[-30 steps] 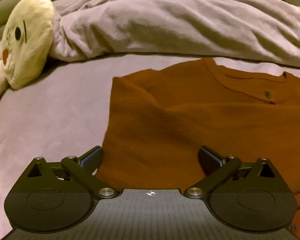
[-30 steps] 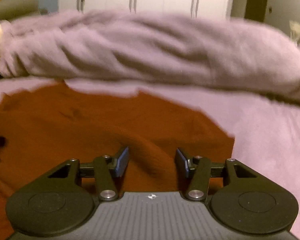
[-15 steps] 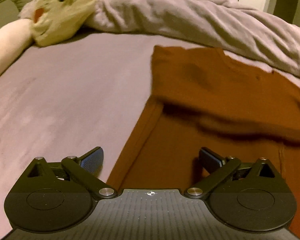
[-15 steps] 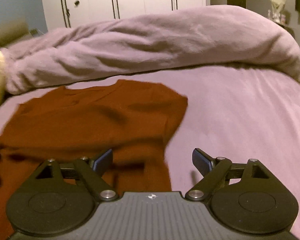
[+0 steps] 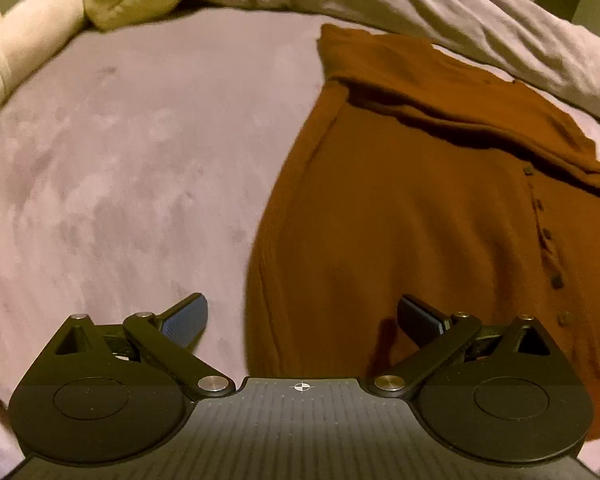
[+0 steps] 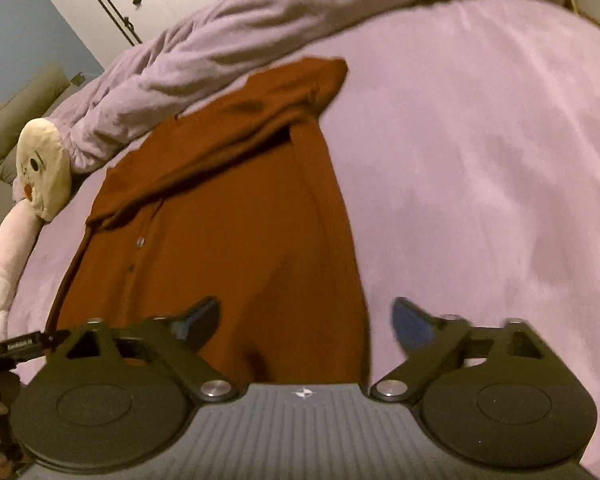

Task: Fold small clothes

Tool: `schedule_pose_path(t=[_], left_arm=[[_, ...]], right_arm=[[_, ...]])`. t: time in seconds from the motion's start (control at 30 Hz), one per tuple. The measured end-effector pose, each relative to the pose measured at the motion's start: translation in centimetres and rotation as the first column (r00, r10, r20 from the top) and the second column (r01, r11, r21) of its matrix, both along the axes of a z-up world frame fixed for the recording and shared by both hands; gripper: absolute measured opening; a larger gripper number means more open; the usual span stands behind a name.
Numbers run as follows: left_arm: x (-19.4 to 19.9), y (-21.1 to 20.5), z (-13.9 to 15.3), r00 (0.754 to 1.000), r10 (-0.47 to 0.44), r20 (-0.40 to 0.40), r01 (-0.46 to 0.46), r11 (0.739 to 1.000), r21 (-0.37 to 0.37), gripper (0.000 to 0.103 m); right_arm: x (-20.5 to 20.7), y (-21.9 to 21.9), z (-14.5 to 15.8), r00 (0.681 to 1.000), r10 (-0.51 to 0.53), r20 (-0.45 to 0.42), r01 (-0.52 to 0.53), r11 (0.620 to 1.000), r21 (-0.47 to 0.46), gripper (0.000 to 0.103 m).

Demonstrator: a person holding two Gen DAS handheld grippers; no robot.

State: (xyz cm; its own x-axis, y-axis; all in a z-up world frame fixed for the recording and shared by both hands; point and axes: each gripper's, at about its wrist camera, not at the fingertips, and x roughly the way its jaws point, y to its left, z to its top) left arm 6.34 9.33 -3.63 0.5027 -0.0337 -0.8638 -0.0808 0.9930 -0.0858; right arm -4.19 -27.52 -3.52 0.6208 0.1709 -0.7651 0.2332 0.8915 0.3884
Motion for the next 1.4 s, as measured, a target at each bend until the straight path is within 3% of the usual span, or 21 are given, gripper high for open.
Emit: schedule_pose_path(t=[0.03, 0.1, 0.17, 0.23, 0.3, 0.37, 0.43, 0.5, 0.57, 0.73, 0.77, 0.87, 0.93, 1.0, 1.1, 1.13, 1.17, 1.4], left_arm=[[-0.2, 0.3, 0.0, 1.0, 0.0, -0.01, 0.0, 1.0, -0.011, 0.1], [-0.7, 0.4, -0.2, 1.0, -0.005, -0.025, 0.005, 1.0, -0.002, 0.084], [-1.0, 0.8, 0.0, 1.0, -0.002, -0.031, 0.002, 1.0, -0.009, 0.082], [-1.2, 1.3, 0.3, 0.999, 0.011, -0.039, -0.014, 0.998, -0.061, 0.079], [-1.5, 1.8, 0.3, 0.998, 0.02, -0.054, -0.025, 0.994, -0.11, 0.069], [-1.5, 1.9, 0.2, 0.998, 0.016, -0.065, -0.023, 0.993, -0.114, 0.061], [-1.6, 2.0, 0.2, 0.998, 0.014, -0.069, -0.022, 0.993, -0.114, 0.053], [-1.8, 2.1, 0.4, 0.997, 0.009, -0.077, -0.019, 0.992, -0.126, 0.033], [-1.8, 2.0, 0.5, 0.996, -0.006, -0.086, -0.006, 0.992, -0.129, 0.026], [-1.8, 1.6, 0.2, 0.993, -0.032, -0.114, 0.018, 0.992, -0.127, 0.031], [-1.7, 1.5, 0.2, 0.992, -0.043, -0.119, 0.026, 0.99, -0.14, 0.037], [-1.7, 1.2, 0.0, 0.987, -0.081, -0.136, 0.055, 0.981, -0.184, 0.038], [-1.6, 0.8, -0.3, 0.985, -0.1, -0.142, 0.074, 0.981, -0.178, 0.03], [-1.3, 0.6, -0.4, 0.982, -0.118, -0.15, 0.09, 0.979, -0.184, 0.014], [-1.0, 0.5, 0.1, 0.981, -0.132, -0.143, 0.101, 0.974, -0.202, 0.011], [-0.9, 0.5, 0.5, 0.982, -0.134, -0.132, 0.105, 0.972, -0.21, 0.01], [-0.9, 0.5, 1.1, 0.983, -0.14, -0.116, 0.111, 0.968, -0.227, 0.01], [2.7, 0.8, 6.3, 0.99, -0.133, 0.036, 0.137, 0.929, -0.345, 0.009]], right_arm=[[-0.4, -0.1, -0.4, 1.0, 0.003, -0.025, -0.003, 1.0, 0.017, 0.078], [-1.0, -0.1, -1.2, 0.998, 0.007, -0.059, -0.004, 0.999, 0.05, 0.071], [-1.5, -0.1, -1.7, 0.996, 0.014, -0.084, -0.007, 0.996, 0.086, 0.061], [-2.0, 0.1, -1.9, 0.995, 0.022, -0.098, -0.012, 0.995, 0.102, 0.06], [-2.4, 0.3, -2.1, 0.994, 0.042, -0.1, -0.031, 0.994, 0.108, 0.057], [-2.7, 0.6, -2.3, 0.993, 0.061, -0.105, -0.05, 0.994, 0.101, 0.038], [-2.9, 0.4, -2.5, 0.991, 0.069, -0.114, -0.057, 0.993, 0.105, 0.027], [-3.1, 0.0, -2.5, 0.992, 0.06, -0.115, -0.046, 0.992, 0.116, 0.025], [-3.3, -0.5, -2.5, 0.992, 0.044, -0.116, -0.028, 0.99, 0.136, 0.025], [-3.4, -1.1, -2.7, 0.992, 0.015, -0.122, 0.005, 0.987, 0.163, 0.026], [-3.4, -1.1, -2.7, 0.992, 0.022, -0.126, -0.001, 0.987, 0.163, 0.029], [-3.4, -1.1, -2.6, 0.99, 0.042, -0.135, -0.019, 0.986, 0.168, 0.038], [-3.1, -1.2, -2.8, 0.989, 0.045, -0.143, -0.017, 0.981, 0.191, 0.04], [-2.8, -1.4, -3.1, 0.988, 0.04, -0.152, -0.007, 0.977, 0.213, 0.039], [-2.5, -1.4, -3.1, 0.987, 0.046, -0.151, -0.012, 0.976, 0.216, 0.026], [-2.4, -1.4, -3.1, 0.987, 0.055, -0.153, -0.021, 0.976, 0.216, 0.012], [-2.3, -1.4, -3.1, 0.986, 0.061, -0.157, -0.025, 0.974, 0.224, 0.007], [0.1, -2.2, -0.4, 0.996, 0.068, -0.053, -0.044, 0.93, 0.364, 0.006]])
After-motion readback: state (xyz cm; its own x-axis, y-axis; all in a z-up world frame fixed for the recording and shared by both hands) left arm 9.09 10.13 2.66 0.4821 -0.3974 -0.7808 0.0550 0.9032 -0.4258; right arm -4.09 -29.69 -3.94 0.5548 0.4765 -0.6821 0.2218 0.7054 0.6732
